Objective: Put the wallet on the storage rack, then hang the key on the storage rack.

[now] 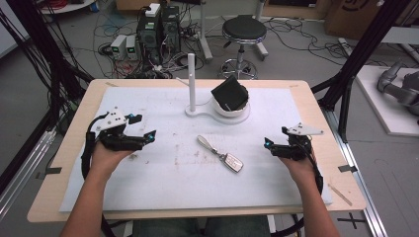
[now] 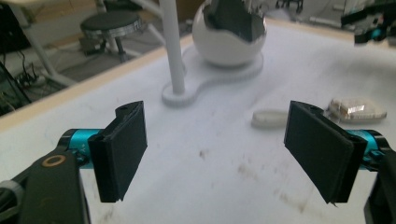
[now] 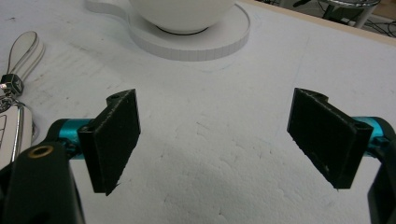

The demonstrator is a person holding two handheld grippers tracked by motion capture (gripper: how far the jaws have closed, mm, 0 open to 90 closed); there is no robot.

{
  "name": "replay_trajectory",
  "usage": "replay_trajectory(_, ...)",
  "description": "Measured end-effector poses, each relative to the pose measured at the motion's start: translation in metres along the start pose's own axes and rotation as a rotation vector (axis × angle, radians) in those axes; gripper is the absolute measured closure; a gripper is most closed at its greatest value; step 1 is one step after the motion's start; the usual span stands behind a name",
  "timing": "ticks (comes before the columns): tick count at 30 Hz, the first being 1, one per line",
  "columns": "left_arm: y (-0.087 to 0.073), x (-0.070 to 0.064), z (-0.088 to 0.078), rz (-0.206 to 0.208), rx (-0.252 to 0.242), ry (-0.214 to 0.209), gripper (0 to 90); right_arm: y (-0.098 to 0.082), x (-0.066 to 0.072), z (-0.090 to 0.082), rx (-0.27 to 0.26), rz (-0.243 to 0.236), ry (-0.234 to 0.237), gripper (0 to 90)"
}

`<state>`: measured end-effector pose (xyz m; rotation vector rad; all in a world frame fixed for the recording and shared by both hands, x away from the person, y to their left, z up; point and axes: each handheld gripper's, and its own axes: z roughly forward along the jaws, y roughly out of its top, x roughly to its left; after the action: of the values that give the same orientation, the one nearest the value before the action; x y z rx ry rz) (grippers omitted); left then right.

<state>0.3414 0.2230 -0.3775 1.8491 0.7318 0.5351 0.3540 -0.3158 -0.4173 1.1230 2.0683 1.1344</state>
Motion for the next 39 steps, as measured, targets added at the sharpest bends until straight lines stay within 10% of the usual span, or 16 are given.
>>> replay_trajectory(25, -0.008, 0.001, -0.001, -0.041, 0.000, -0.001, 19.0, 0.006, 0.004, 0.009, -0.003, -0.018, 0.011, 17.3)
replay_trajectory(39, -0.016, -0.002, -0.023, -0.043, -0.023, 0.038, 18.9, 0.027, 0.038, 0.033, 0.002, -0.101, 0.102, 17.3)
